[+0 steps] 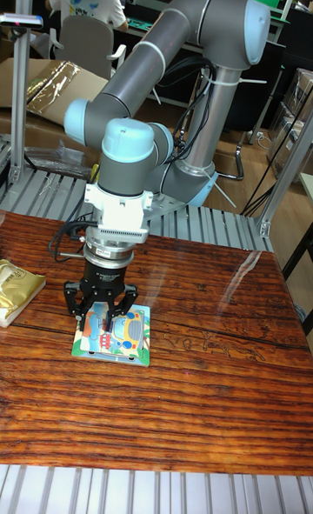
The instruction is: Assemble one piece of a puzzle
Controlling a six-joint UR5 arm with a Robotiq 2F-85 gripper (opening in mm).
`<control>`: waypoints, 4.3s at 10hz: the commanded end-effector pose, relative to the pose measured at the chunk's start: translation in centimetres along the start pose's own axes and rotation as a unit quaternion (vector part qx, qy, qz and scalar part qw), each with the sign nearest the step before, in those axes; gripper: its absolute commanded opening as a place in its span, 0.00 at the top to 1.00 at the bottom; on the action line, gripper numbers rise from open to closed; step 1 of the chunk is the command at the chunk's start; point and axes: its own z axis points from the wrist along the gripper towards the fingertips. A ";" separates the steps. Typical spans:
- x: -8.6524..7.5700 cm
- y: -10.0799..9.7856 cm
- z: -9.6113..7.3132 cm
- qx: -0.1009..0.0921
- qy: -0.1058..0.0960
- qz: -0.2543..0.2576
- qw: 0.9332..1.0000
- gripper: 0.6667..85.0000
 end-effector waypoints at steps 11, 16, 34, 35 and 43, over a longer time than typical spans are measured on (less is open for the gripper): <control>-0.7 0.1 -0.8 0.004 -0.002 0.008 1.000 0.49; -1.9 1.0 -1.4 0.000 -0.013 0.025 1.000 0.58; -4.1 0.9 -0.5 -0.011 -0.049 0.030 0.998 0.98; -4.1 1.0 -0.4 -0.012 -0.049 0.031 0.998 0.98; -3.3 0.8 0.0 -0.005 -0.048 0.035 0.998 0.99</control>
